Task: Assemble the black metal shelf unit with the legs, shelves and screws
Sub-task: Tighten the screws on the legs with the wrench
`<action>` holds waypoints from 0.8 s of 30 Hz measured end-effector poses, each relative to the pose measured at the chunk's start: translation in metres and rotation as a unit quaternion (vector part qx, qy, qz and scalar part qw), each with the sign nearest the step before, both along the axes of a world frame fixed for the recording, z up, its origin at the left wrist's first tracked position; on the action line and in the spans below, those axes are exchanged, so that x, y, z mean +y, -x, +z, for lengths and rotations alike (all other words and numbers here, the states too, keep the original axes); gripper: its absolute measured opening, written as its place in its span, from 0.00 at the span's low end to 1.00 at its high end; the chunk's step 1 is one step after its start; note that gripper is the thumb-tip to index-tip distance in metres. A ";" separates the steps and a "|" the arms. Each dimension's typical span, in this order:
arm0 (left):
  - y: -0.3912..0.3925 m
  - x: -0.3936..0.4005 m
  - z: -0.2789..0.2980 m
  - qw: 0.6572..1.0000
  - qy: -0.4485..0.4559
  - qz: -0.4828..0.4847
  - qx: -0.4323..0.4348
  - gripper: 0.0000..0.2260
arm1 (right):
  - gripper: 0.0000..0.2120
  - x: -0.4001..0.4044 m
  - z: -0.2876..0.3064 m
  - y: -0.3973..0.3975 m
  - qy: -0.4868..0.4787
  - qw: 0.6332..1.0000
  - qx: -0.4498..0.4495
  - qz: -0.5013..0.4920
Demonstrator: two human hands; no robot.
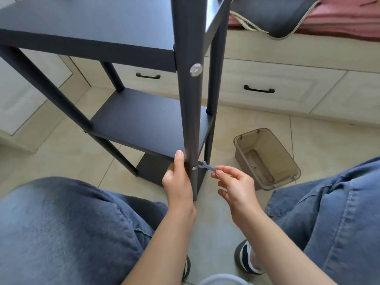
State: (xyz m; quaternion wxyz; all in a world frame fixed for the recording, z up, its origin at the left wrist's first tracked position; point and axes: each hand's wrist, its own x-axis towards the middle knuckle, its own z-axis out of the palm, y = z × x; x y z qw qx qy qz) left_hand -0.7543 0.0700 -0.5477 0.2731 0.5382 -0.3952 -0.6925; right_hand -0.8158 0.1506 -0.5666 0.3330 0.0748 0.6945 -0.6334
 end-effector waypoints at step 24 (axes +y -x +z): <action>-0.007 -0.004 0.001 0.998 -0.026 -0.051 0.036 0.16 | 0.06 -0.021 -0.016 -0.002 0.018 0.997 0.051 0.051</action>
